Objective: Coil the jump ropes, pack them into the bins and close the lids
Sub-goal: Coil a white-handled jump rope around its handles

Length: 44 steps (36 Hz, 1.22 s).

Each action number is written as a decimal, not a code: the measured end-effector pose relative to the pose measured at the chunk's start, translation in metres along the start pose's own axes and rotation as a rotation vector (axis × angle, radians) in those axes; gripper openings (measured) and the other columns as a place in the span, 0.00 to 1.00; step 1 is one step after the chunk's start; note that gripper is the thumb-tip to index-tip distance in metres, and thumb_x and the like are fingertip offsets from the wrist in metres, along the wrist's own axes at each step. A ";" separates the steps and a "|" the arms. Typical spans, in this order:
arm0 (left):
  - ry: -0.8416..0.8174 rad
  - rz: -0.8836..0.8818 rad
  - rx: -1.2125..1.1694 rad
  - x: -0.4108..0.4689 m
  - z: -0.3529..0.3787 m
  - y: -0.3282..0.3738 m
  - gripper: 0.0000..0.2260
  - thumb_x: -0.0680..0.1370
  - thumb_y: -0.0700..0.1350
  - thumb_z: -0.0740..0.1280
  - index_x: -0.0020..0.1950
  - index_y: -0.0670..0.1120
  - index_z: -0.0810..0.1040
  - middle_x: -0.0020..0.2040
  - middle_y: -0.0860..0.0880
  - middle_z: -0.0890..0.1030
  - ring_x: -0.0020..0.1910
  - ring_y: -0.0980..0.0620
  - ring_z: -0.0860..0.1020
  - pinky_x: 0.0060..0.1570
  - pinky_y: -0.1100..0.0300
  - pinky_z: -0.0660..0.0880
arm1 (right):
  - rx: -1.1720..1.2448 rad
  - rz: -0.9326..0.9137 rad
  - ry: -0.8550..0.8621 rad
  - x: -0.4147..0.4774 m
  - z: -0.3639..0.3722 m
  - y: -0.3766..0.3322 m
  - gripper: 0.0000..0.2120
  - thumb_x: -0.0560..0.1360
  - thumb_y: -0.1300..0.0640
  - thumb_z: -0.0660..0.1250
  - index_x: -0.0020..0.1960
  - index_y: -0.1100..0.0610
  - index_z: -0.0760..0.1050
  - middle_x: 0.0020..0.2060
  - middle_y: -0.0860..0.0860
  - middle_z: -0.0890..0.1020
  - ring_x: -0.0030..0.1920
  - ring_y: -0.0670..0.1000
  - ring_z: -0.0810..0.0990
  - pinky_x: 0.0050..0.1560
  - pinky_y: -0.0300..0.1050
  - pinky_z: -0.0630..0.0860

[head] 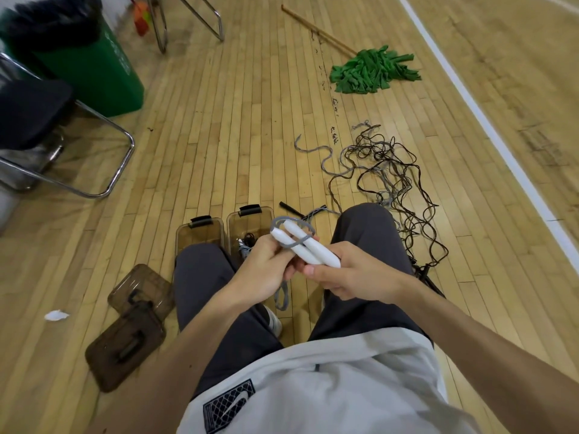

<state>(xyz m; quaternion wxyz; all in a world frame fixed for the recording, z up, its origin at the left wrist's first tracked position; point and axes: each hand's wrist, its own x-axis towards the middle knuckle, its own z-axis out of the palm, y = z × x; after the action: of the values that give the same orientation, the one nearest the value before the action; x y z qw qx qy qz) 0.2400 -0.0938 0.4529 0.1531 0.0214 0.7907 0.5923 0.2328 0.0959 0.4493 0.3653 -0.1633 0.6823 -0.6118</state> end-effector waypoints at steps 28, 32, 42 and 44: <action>-0.133 -0.142 0.139 -0.002 -0.015 -0.022 0.10 0.83 0.45 0.64 0.49 0.42 0.81 0.33 0.47 0.79 0.30 0.50 0.78 0.35 0.57 0.75 | 0.095 -0.002 0.192 0.010 -0.016 0.025 0.16 0.83 0.55 0.65 0.68 0.45 0.69 0.30 0.44 0.69 0.28 0.45 0.64 0.25 0.38 0.62; -0.183 -0.108 0.244 -0.005 -0.021 -0.026 0.17 0.85 0.51 0.59 0.42 0.42 0.77 0.29 0.48 0.70 0.27 0.50 0.69 0.33 0.53 0.72 | 0.079 0.028 0.285 0.008 -0.035 0.023 0.14 0.83 0.56 0.64 0.66 0.45 0.70 0.30 0.44 0.70 0.27 0.45 0.63 0.26 0.39 0.61; -0.263 0.180 0.933 0.004 -0.035 0.028 0.18 0.81 0.60 0.60 0.44 0.49 0.80 0.32 0.50 0.75 0.32 0.52 0.72 0.33 0.58 0.66 | -0.227 0.106 0.228 0.005 -0.037 0.043 0.13 0.83 0.56 0.64 0.63 0.41 0.71 0.30 0.36 0.75 0.28 0.41 0.69 0.29 0.33 0.67; -0.291 0.237 1.009 0.008 -0.036 0.039 0.18 0.81 0.60 0.61 0.44 0.48 0.80 0.35 0.51 0.76 0.35 0.53 0.73 0.35 0.58 0.67 | -0.282 0.124 0.200 0.005 -0.033 0.043 0.12 0.83 0.55 0.65 0.64 0.44 0.72 0.32 0.37 0.75 0.30 0.41 0.70 0.32 0.34 0.68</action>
<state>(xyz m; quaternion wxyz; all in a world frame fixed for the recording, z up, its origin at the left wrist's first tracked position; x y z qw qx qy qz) 0.2169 -0.1142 0.4966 0.1638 0.2635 0.9399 0.1427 0.2161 0.1251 0.4061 0.3062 -0.1086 0.8030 -0.4996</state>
